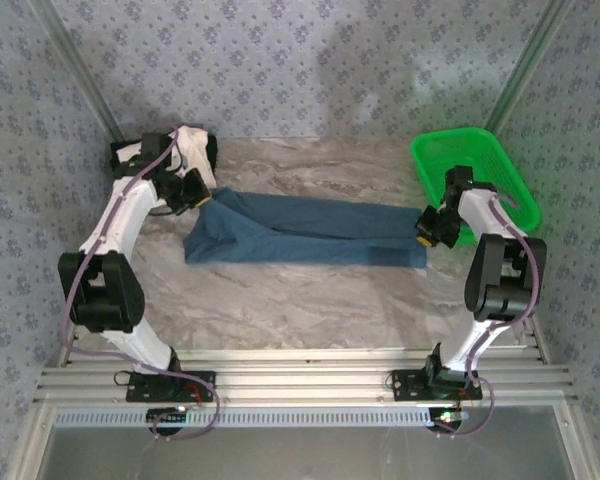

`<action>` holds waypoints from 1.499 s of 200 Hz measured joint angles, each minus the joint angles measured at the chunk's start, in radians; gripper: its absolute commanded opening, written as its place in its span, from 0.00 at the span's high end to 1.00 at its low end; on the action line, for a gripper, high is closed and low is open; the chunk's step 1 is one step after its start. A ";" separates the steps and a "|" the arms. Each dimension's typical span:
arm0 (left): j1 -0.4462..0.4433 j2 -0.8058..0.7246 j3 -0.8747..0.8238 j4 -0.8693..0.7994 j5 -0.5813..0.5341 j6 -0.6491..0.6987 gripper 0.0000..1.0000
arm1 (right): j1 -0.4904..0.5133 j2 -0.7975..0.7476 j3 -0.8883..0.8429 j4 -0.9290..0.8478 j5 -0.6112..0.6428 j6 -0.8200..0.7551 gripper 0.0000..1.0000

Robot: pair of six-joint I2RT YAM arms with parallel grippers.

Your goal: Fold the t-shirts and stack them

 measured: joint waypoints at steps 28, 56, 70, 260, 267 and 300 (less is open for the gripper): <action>0.000 0.072 0.058 -0.006 0.010 0.031 1.00 | 0.002 0.031 0.009 0.000 0.008 -0.003 1.00; -0.006 0.142 0.124 -0.026 0.022 0.058 1.00 | 0.003 0.050 0.010 0.000 0.015 -0.003 1.00; -0.016 0.181 0.174 -0.037 0.025 0.072 1.00 | 0.002 0.053 0.010 0.000 0.020 -0.003 1.00; -0.063 0.496 0.628 -0.109 0.071 0.065 0.39 | 0.011 0.190 0.220 0.000 0.045 -0.025 0.44; -0.062 0.488 0.640 -0.103 0.075 0.054 0.38 | 0.012 0.188 0.240 0.003 0.039 -0.025 0.44; -0.060 0.316 0.524 -0.066 0.087 0.016 0.37 | 0.012 0.104 0.250 0.016 0.009 -0.026 0.37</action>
